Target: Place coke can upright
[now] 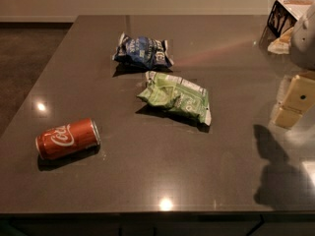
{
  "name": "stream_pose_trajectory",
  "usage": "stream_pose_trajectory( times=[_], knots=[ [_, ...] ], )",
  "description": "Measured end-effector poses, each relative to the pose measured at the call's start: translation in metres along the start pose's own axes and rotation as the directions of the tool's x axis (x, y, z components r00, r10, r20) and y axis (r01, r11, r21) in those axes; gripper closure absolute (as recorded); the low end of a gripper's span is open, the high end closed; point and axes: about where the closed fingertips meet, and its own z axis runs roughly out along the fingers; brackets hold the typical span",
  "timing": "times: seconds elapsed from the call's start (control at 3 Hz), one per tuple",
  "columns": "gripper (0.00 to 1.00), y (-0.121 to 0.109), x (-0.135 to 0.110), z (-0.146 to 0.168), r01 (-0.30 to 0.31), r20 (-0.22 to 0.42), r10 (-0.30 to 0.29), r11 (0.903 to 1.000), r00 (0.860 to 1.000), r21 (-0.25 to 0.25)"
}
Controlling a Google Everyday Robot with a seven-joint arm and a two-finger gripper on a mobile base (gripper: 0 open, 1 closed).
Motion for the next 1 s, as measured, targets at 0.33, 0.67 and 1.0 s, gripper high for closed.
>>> stream_pose_trajectory(
  times=[0.33,0.67,1.0],
  knots=[
    [0.00,0.000,0.000,0.000,0.000,0.000,0.000,1.0000,1.000,0.000],
    [0.00,-0.004,-0.023,0.002,0.058,0.015,-0.058,0.9982,0.998,-0.014],
    [0.00,-0.005,-0.065,0.020,0.128,0.066,-0.124,0.9900,0.990,-0.059]
  ],
)
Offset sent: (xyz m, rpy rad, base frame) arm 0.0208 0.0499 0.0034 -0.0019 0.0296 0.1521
